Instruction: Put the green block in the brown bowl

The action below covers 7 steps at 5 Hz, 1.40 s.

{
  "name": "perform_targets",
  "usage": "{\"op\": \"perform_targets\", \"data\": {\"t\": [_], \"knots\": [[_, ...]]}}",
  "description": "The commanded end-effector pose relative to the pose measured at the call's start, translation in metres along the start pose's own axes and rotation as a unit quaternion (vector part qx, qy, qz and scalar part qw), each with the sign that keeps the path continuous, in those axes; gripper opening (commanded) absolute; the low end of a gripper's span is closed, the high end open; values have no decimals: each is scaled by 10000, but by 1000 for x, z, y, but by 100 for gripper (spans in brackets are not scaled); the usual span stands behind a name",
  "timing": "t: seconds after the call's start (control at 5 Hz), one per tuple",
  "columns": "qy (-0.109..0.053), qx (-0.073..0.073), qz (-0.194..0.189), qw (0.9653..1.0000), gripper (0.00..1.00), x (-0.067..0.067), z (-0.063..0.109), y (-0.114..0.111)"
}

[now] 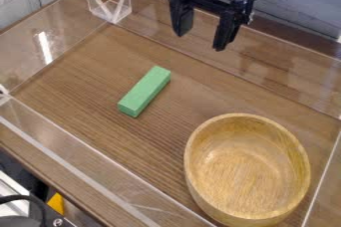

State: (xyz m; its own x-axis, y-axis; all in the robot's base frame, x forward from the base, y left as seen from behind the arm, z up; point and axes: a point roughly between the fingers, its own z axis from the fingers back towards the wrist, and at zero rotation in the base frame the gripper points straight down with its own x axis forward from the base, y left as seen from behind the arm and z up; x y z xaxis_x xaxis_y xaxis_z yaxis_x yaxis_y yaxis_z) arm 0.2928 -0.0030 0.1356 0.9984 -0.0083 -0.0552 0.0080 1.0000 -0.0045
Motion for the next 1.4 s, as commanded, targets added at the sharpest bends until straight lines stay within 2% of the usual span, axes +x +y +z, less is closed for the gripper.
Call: {"op": "perform_targets", "data": {"t": [0.0, 0.2, 0.4, 0.6, 1.2], "knots": [[16, 21, 22, 10000, 100, -6, -5, 8], [110, 64, 100, 9999, 100, -22, -19, 27], [78, 176, 137, 9997, 100, -36, -29, 54], [-52, 276, 204, 9994, 100, -45, -41, 76], [-258, 337, 262, 9988, 100, -45, -70, 76]]}}
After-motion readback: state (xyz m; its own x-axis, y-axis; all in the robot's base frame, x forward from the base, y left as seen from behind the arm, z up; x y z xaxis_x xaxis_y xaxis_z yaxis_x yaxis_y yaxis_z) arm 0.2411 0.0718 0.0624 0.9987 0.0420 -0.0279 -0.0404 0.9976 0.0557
